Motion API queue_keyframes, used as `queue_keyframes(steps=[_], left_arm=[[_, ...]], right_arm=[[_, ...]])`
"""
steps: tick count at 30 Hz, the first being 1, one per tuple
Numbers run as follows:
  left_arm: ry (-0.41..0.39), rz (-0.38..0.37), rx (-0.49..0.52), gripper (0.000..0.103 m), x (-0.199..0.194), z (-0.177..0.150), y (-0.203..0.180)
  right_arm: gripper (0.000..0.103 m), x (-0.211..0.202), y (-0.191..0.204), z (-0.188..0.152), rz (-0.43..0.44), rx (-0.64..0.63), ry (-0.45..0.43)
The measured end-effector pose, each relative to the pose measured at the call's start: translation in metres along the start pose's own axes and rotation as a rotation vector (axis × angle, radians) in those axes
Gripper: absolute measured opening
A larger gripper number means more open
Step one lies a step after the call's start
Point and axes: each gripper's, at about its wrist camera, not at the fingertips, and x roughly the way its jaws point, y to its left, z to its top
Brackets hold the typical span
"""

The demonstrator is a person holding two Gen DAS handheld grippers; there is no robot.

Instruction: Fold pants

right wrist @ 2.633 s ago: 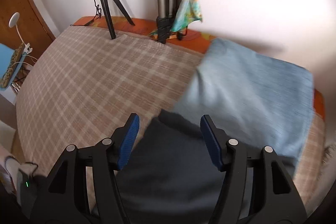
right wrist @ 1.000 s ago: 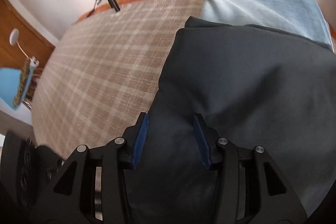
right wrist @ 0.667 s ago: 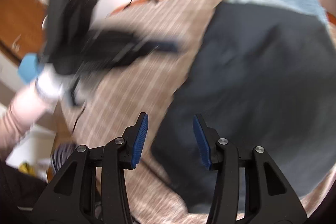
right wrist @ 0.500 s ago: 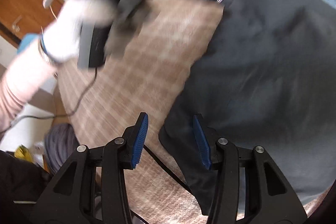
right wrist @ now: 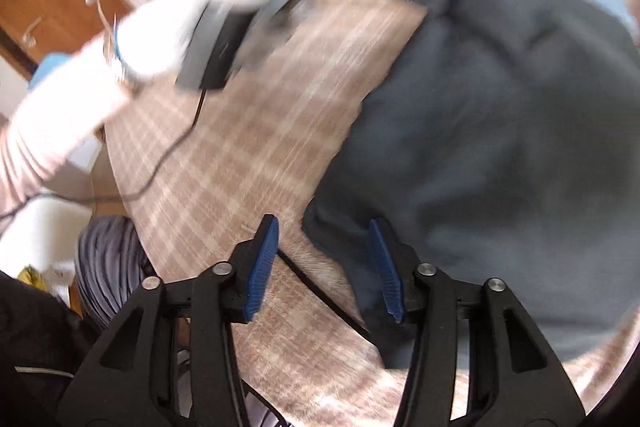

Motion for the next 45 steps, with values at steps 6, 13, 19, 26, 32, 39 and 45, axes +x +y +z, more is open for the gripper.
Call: queue_keyframes(steps=[6,13,19,26,32,39,45], left_arm=[[-0.029,-0.08,-0.071,0.002,-0.038,-0.026,0.005],[0.122,-0.133,-0.137,0.001,-0.024,-0.062,-0.002],[0.107,-0.154,-0.191,0.002,-0.014,-0.066,0.002],[0.089,-0.277,-0.307,0.002,-0.03,-0.074,0.023],[0.084,-0.232,-0.244,0.002,-0.019,-0.08,0.007],[0.034,-0.262,-0.235,0.002,-0.011,-0.071,0.009],[-0.011,-0.25,-0.251,0.002,-0.006,-0.066,0.015]], right_arm=[[0.09,-0.079,-0.062,-0.005,-0.138,0.158,-0.233],[0.1,-0.089,-0.152,-0.011,-0.201,0.373,-0.228],[0.101,-0.06,-0.189,-0.009,-0.117,0.455,-0.163],[0.103,-0.039,-0.196,-0.006,-0.12,0.441,-0.129],[0.103,-0.029,-0.191,0.007,-0.153,0.398,-0.132],[0.099,-0.021,-0.186,0.015,-0.104,0.335,-0.137],[0.067,-0.022,-0.185,0.011,-0.083,0.383,-0.195]])
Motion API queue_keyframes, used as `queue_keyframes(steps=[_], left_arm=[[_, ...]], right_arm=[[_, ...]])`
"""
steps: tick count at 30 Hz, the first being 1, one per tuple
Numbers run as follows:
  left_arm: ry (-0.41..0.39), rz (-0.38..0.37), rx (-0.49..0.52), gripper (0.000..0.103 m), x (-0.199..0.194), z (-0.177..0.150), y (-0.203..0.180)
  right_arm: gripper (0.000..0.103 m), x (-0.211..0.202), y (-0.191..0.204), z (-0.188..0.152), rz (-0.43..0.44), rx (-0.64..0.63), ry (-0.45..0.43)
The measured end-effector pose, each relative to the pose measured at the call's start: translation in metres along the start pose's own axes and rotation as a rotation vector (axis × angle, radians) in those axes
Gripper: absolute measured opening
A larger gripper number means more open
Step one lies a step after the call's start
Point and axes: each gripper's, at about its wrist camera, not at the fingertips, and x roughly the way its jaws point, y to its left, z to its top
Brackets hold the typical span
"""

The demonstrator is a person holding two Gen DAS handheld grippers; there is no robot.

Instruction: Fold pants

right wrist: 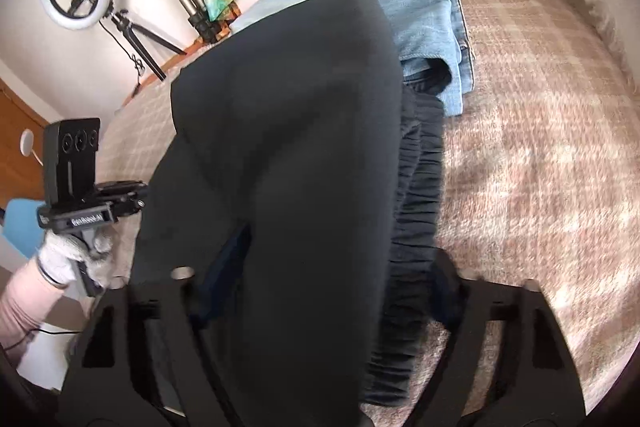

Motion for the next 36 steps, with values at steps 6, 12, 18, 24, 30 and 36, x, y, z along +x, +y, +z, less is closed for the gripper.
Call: queue_keyframes(steps=[6,12,18,24,30,36], left_arm=[[-0.022,-0.003,0.098,0.002,0.007,0.002,-0.032],[0.005,0.039,0.076,0.002,0.014,0.004,-0.025],[-0.031,-0.027,0.041,0.002,0.011,0.006,-0.028],[-0.089,-0.073,0.137,0.002,-0.009,0.007,-0.062],[-0.12,-0.092,0.181,0.002,-0.021,0.011,-0.081],[-0.184,-0.081,0.235,0.001,-0.04,0.033,-0.102]], right_arm=[[0.049,-0.017,0.003,-0.008,0.07,-0.002,-0.016],[0.072,-0.001,-0.007,-0.006,0.09,0.066,-0.007],[0.034,-0.006,0.032,-0.008,0.072,0.006,-0.016],[0.03,-0.026,0.067,-0.006,0.071,-0.026,-0.065],[0.03,-0.045,0.094,0.007,0.066,-0.099,-0.122],[0.03,-0.066,0.108,0.037,0.058,-0.141,-0.189]])
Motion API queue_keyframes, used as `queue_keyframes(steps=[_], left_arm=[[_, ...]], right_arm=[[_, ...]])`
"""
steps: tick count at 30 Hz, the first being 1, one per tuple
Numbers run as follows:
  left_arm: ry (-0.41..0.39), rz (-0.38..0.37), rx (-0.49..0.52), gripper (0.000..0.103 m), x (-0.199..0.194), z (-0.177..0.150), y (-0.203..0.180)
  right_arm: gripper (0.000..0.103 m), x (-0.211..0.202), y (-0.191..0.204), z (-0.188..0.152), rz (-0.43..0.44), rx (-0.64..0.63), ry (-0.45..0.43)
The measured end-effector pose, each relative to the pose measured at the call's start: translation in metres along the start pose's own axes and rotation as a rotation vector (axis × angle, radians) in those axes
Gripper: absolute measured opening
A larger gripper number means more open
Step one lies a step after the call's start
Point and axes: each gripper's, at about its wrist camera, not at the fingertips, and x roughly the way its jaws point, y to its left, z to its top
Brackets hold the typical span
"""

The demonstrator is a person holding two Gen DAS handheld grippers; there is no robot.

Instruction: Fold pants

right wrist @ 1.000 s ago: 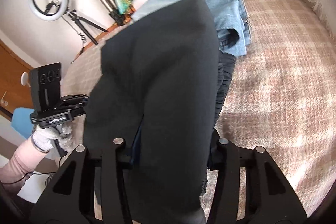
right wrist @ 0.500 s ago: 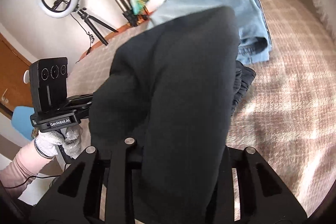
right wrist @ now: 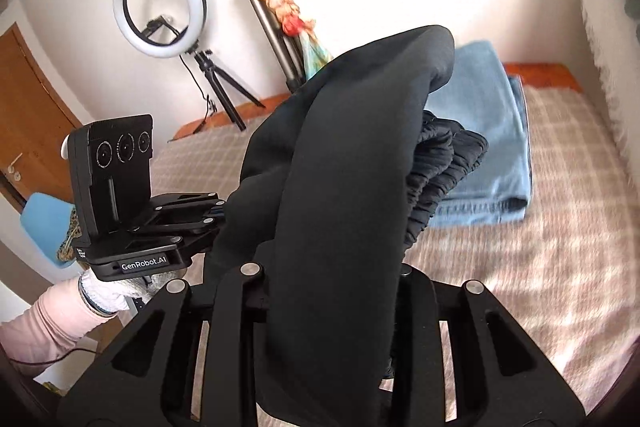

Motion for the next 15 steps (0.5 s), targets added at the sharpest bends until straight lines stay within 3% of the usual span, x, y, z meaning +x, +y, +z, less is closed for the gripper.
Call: queue_keyframes(steps=[7,15], left_arm=[[-0.058,0.043,0.09,0.0,-0.011,0.049,-0.004],[-0.081,0.127,0.163,0.0,0.017,0.103,-0.016]], right_arm=[[0.03,0.0,0.001,0.053,-0.039,-0.051,-0.055],[0.03,0.039,-0.031,0.103,-0.055,-0.028,-0.072]])
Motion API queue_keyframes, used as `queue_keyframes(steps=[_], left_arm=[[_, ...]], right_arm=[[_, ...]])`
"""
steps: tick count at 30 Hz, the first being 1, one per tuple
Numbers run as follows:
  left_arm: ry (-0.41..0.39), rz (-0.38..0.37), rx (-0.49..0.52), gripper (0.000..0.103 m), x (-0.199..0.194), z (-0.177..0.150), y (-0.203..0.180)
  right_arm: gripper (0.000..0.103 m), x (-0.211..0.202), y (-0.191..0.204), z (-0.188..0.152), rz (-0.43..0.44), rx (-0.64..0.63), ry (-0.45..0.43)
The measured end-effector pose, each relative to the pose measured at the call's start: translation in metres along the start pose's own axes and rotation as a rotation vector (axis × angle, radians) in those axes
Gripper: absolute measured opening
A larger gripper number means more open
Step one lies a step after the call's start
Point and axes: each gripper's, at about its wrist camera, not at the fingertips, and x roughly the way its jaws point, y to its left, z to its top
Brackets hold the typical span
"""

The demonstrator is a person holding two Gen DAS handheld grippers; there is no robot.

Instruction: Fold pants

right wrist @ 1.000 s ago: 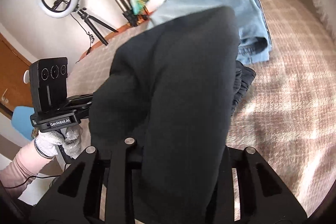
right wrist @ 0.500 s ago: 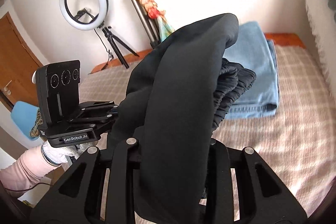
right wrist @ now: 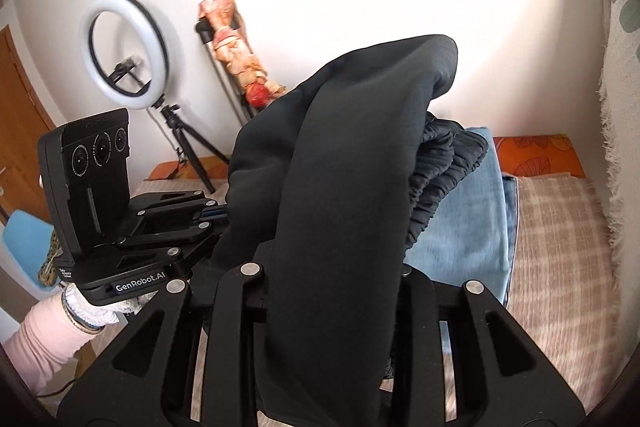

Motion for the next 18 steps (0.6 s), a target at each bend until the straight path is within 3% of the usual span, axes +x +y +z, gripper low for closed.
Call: queue_keyframes(steps=[4,6,9,10,13,18], left_arm=[[0.011,0.022,-0.009,0.0,0.025,0.015,0.008],[0.009,0.039,-0.005,0.0,0.036,0.021,0.015],[0.042,0.14,-0.015,0.0,0.055,0.022,0.036],[0.06,0.177,-0.036,0.0,0.059,0.018,0.045],[0.087,0.239,-0.096,0.0,0.062,0.003,0.073],[0.069,0.241,-0.085,0.0,0.053,0.0,0.071]], right_arm=[[0.03,0.026,-0.021,0.013,0.006,0.01,-0.001],[0.033,0.047,-0.043,0.015,0.027,0.051,0.062],[0.051,0.076,-0.085,0.008,-0.148,0.148,0.195],[0.052,0.08,-0.097,0.004,-0.209,0.161,0.221],[0.066,0.065,-0.111,-0.005,-0.201,0.182,0.162],[0.067,0.037,-0.095,-0.002,-0.295,0.097,0.062]])
